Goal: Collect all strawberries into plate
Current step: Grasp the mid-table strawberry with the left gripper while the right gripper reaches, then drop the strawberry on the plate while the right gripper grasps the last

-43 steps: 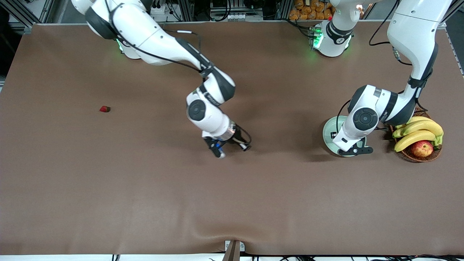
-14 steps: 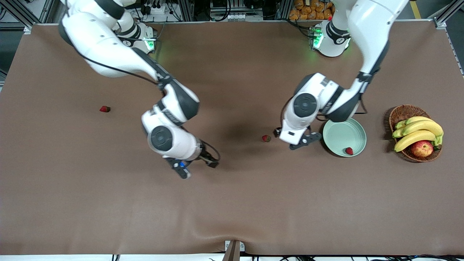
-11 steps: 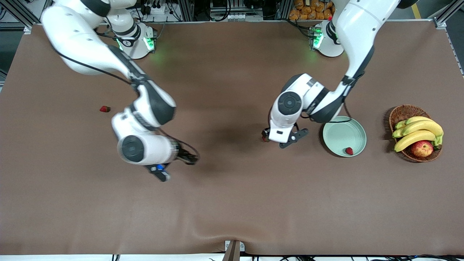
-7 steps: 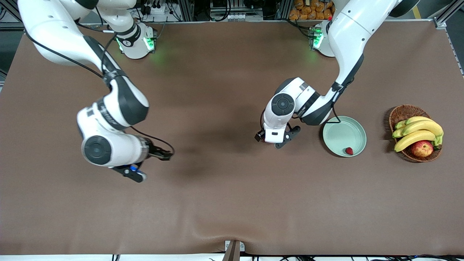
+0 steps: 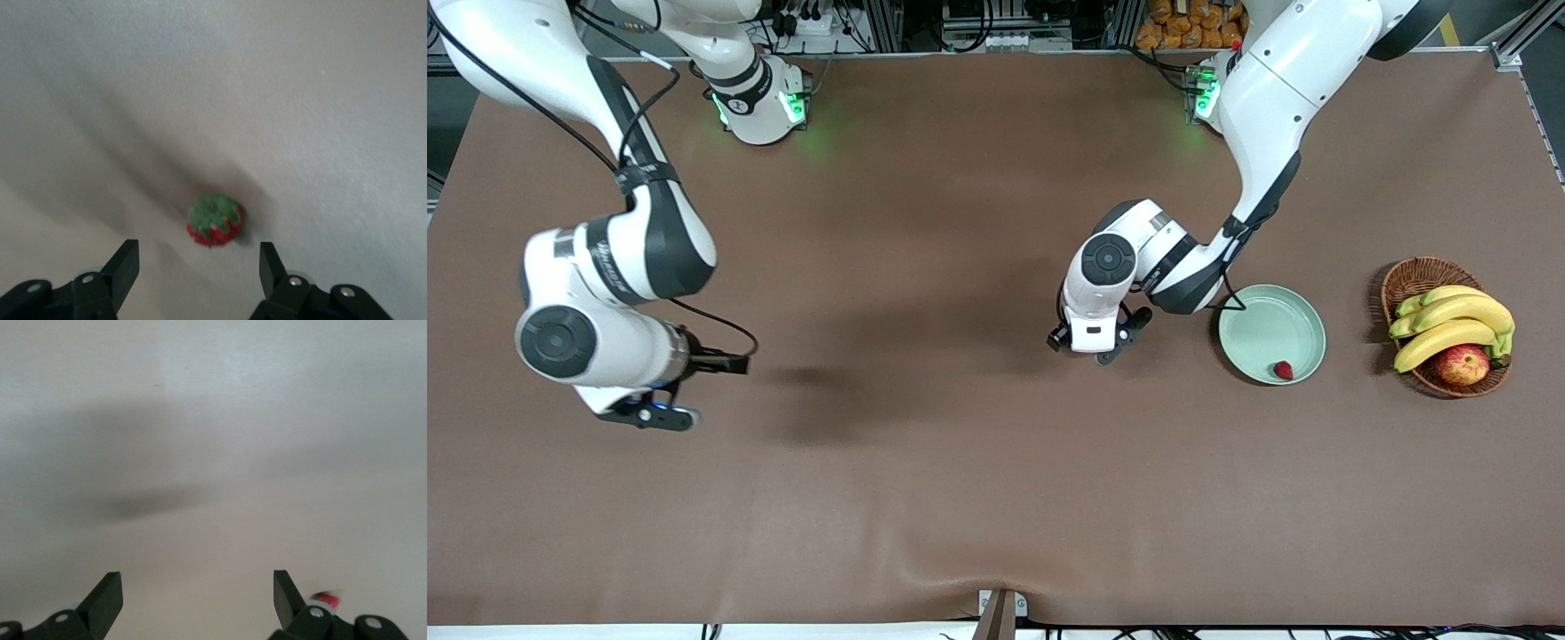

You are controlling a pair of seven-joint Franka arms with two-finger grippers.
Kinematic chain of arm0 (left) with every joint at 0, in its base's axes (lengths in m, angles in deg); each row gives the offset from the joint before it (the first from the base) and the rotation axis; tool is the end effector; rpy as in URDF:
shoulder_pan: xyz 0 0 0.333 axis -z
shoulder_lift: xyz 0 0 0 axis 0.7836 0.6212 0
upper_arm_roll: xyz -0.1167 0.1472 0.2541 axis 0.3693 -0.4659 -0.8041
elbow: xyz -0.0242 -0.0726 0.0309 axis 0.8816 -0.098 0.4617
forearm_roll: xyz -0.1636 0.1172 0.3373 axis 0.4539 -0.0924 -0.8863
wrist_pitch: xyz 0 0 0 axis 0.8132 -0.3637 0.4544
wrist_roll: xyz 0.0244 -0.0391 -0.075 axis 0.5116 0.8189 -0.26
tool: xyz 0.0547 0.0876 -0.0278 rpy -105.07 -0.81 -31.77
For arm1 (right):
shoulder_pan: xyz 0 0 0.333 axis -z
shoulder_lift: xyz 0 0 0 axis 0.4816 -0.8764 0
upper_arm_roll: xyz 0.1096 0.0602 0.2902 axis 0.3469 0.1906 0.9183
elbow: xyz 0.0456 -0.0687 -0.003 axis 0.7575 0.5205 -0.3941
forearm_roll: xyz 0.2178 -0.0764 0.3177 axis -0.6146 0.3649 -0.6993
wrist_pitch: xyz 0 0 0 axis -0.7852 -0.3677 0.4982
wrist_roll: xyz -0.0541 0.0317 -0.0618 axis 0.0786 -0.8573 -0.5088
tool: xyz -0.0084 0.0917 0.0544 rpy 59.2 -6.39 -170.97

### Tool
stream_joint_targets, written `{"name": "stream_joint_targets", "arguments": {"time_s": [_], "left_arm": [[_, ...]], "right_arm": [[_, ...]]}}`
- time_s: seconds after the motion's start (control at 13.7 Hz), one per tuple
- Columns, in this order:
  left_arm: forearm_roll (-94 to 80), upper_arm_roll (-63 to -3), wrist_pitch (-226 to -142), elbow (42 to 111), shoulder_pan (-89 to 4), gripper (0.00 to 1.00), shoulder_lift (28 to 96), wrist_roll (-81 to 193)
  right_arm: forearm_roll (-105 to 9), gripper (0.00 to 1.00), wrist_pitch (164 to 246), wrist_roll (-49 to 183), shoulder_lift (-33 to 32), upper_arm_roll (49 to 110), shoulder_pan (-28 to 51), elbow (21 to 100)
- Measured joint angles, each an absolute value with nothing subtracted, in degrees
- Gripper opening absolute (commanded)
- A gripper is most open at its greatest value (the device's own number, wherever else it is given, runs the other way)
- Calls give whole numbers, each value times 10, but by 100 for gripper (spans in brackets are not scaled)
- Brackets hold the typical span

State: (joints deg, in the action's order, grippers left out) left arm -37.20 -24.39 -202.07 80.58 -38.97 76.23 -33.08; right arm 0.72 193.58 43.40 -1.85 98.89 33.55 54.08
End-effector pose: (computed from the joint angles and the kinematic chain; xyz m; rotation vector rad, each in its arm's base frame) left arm 0.5157 -0.3888 0.1883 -2.8677 -1.2153 0.0784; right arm 0.6450 0.0717 0.3628 2.9908 -0.1548 -0.2928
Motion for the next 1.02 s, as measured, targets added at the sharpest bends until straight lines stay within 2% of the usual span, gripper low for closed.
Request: {"name": "stream_joint_targets", "arguments": {"time_s": [0.15,0.22,0.36,0.51,0.87,0.95,1.02], "left_arm": [[-404,-244,-2022,805,-389,78,771,-365],[-408,-244,-2022,805,-388,70,774,-369],[-409,-244,-2023,805,-388,43,776,-372],[-410,-244,-2023,803,-388,0,776,-372],[-415,-247,-2023,796,-391,0,777,-346],[-416,-249,-2018,792,-398,0,775,-325],[-416,-250,-2005,789,-412,0,770,-299]], "right_arm": [[5,100,1987,502,37,944,336,624],[3,100,2018,533,64,920,337,670],[0,100,2076,584,110,877,338,756],[-3,100,2128,611,140,844,338,827],[-4,100,2301,661,159,777,338,977],[-4,99,2334,663,159,768,338,1004],[-4,93,2363,663,159,762,338,1030]]}}
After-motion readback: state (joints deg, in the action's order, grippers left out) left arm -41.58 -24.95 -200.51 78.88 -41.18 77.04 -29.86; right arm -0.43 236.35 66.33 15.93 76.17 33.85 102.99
